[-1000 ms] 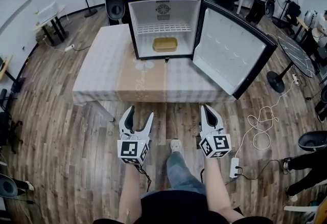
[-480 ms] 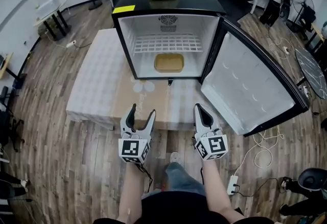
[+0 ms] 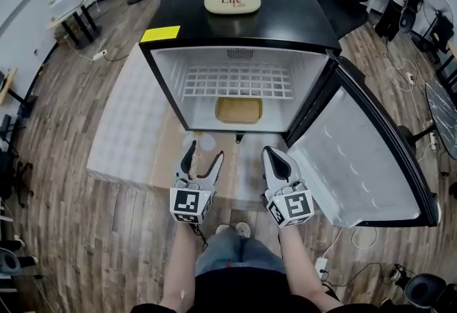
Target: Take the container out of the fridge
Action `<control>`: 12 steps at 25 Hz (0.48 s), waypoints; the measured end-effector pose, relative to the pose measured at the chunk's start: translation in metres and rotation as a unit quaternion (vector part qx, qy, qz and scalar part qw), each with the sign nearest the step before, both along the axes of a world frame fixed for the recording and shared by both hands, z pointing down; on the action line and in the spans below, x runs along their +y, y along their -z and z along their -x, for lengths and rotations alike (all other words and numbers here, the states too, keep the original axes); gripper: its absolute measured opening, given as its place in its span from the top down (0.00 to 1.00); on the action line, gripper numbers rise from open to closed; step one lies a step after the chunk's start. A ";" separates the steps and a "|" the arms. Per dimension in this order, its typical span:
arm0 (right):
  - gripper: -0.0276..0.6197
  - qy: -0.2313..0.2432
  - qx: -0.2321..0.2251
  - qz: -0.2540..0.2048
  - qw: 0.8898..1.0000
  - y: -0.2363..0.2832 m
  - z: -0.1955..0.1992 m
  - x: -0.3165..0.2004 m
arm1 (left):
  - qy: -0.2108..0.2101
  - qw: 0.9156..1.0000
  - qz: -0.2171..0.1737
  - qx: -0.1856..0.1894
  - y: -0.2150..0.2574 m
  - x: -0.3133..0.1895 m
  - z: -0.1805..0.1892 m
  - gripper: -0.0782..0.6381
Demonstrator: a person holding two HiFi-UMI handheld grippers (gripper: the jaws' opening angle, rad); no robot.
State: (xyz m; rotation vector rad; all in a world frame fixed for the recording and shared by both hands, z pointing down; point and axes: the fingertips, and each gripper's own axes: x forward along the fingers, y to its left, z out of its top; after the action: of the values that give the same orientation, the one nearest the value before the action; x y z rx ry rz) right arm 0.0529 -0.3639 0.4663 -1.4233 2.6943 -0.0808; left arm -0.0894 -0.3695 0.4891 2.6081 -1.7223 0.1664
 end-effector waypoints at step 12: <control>0.95 0.012 0.027 0.014 0.999 -0.005 0.012 -0.040 | -0.118 0.984 0.086 -0.106 -0.051 -0.085 -0.042 0.53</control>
State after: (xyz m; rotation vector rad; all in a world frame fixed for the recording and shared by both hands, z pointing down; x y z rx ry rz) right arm 0.0409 -0.4035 0.4711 -1.4221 2.7636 -0.0835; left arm -0.0476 -0.4546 0.5398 2.7370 -1.3689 0.5880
